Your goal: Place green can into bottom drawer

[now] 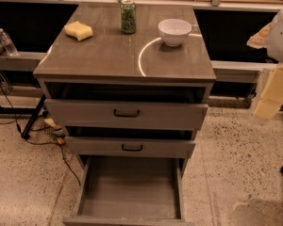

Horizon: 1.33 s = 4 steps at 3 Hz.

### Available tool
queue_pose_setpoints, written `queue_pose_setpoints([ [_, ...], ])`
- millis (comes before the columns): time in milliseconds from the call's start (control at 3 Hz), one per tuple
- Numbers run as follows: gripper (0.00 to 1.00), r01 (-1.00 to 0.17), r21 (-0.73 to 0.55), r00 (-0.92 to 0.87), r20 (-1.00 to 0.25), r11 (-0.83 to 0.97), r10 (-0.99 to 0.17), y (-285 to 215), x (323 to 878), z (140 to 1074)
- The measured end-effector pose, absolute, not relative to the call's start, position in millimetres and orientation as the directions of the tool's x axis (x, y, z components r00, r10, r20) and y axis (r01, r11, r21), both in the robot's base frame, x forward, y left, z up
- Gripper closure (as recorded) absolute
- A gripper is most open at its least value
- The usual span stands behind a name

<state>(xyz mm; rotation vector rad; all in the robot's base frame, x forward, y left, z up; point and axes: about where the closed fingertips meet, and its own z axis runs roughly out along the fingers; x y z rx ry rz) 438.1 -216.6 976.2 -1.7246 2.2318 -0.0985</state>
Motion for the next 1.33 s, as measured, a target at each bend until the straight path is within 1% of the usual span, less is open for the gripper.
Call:
queue_pose_setpoints([
  [333,0.0,-0.932,-0.254,-0.207,-0.214,0.259,-0.955,-210.4,446.2,976.3],
  [667,0.0,-0.933,-0.314,-0.095,-0.263,0.178,-0.96,-160.5,506.8,975.2],
  [1000,0.0,-0.898,-0.43,0.079,-0.37,0.095,-0.926,-71.2,610.1,981.8],
  [1333,0.0,-0.849,-0.517,0.163,-0.452,0.108,-0.877,-10.1,668.0,996.6],
])
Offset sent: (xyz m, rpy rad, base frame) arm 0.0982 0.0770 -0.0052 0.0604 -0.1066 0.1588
